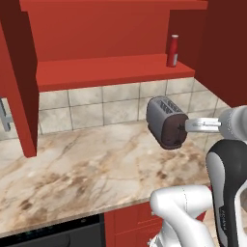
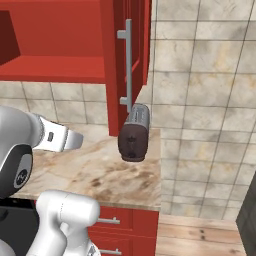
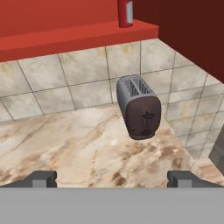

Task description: Take 2 condiments from the cabinet and move them on the counter near the stove.Make sure the condiments are lined up with each other, next to each other.

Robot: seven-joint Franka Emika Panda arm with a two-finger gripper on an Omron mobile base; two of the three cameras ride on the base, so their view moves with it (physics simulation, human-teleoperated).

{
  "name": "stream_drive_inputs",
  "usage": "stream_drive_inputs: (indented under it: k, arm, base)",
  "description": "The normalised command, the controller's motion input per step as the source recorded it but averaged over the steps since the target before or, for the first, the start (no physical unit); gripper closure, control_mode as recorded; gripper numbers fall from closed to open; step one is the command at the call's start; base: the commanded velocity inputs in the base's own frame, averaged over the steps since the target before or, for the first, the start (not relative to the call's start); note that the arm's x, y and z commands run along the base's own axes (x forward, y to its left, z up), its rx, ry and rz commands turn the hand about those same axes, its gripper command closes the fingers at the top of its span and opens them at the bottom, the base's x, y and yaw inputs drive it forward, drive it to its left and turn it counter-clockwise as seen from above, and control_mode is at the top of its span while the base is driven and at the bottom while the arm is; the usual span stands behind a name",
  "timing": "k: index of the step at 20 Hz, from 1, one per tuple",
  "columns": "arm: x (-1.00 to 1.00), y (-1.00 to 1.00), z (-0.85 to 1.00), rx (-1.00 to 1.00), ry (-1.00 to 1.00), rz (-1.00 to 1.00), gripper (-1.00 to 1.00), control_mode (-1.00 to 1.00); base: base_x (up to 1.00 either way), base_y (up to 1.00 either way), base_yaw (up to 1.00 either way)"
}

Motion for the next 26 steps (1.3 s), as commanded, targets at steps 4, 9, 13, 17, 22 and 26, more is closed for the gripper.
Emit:
stream_drive_inputs:
  k: [4, 9, 13, 17, 22, 26]
  arm:
    - [0.00, 0.00, 0.00, 0.00, 0.00, 0.00, -1.00, 1.00]
    - [0.00, 0.00, 0.00, 0.00, 0.00, 0.00, -1.00, 1.00]
    - [0.00, 0.06, 0.18, -0.03, -0.01, -0.20, -1.00, -1.00]
    - [0.06, 0.15, 0.28, -0.06, -0.12, -0.23, -1.00, -1.00]
    - [0.18, 0.28, 0.31, -0.08, -0.16, -0.15, -1.00, -1.00]
    - [0.32, 0.13, 0.27, -0.05, -0.13, -0.02, -1.00, -1.00]
  base:
    - [0.00, 0.00, 0.00]
    - [0.02, 0.03, -0.02]
    - [0.00, 0.00, 0.00]
    - [0.00, 0.00, 0.00]
    - [0.00, 0.00, 0.00]
    - [0.00, 0.00, 0.00]
